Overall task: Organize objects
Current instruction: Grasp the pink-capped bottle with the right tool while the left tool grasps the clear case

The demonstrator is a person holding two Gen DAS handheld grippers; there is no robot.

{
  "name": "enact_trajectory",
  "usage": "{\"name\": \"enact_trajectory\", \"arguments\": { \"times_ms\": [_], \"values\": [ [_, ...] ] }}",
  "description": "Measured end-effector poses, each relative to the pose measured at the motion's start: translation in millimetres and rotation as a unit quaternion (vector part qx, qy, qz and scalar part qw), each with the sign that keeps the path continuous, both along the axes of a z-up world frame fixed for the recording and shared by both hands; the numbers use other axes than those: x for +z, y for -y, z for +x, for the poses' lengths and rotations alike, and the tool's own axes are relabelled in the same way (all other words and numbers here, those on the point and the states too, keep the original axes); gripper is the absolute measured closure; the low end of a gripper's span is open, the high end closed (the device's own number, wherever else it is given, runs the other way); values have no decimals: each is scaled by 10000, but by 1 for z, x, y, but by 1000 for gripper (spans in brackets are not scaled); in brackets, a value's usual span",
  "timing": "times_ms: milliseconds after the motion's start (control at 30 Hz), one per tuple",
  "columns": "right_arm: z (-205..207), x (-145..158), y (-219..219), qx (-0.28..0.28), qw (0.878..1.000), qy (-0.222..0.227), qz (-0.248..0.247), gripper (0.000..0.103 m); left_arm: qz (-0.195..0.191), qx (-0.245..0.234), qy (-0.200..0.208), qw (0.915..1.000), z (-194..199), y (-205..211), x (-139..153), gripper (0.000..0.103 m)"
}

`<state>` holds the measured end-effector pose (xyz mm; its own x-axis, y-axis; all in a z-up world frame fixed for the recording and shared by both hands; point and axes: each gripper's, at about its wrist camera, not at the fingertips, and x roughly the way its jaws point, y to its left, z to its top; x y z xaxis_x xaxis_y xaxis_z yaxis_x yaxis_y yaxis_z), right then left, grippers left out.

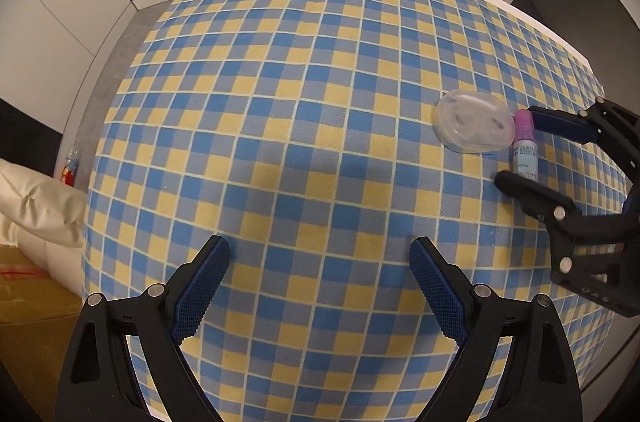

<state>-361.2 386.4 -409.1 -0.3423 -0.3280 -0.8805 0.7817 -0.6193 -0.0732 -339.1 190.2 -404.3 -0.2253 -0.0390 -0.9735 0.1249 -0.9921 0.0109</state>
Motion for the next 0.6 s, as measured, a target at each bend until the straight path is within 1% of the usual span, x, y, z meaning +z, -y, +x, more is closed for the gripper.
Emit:
{"name": "enact_trajectory", "arguments": {
  "times_ms": [33,133,167,267,333,400,433,467,500,533,600],
  "values": [
    [-3,1,0,-45,9999,104,-66,43,10,-16,-13,10000,-1,-1,0,11],
    [-3,0,-1,-196,9998,-6,-7,43,5,-69,-41,10000,-6,-5,1,11],
    [-3,0,-4,-361,9993,-10,5,43,8,-88,-59,9999,-9,-12,5,11],
    [-5,3,-27,-1026,9947,-68,39,43,56,-136,-135,9998,-18,-26,10,11],
    [-7,5,-48,-1720,9851,-81,-25,43,82,-151,-197,9997,-25,-38,13,11],
    [-4,9,-71,-2465,9690,-51,-139,43,157,-103,-216,9996,-35,-48,13,11],
    [-2,11,-82,-2926,9561,-63,-177,43,232,-32,-187,9996,-40,-54,12,11],
    [2,14,-94,-3402,9400,-47,-261,43,306,33,-162,9994,-45,-57,10,11],
    [2,16,-108,-3720,9276,-6,-351,43,342,120,-138,9992,-51,-62,8,11],
    [6,18,-116,-4075,9120,60,-476,43,297,168,-133,9993,-56,-66,6,11],
    [13,21,-125,-4456,8921,152,-726,43,55,206,-175,9996,-65,-78,3,11]
  ]
}}
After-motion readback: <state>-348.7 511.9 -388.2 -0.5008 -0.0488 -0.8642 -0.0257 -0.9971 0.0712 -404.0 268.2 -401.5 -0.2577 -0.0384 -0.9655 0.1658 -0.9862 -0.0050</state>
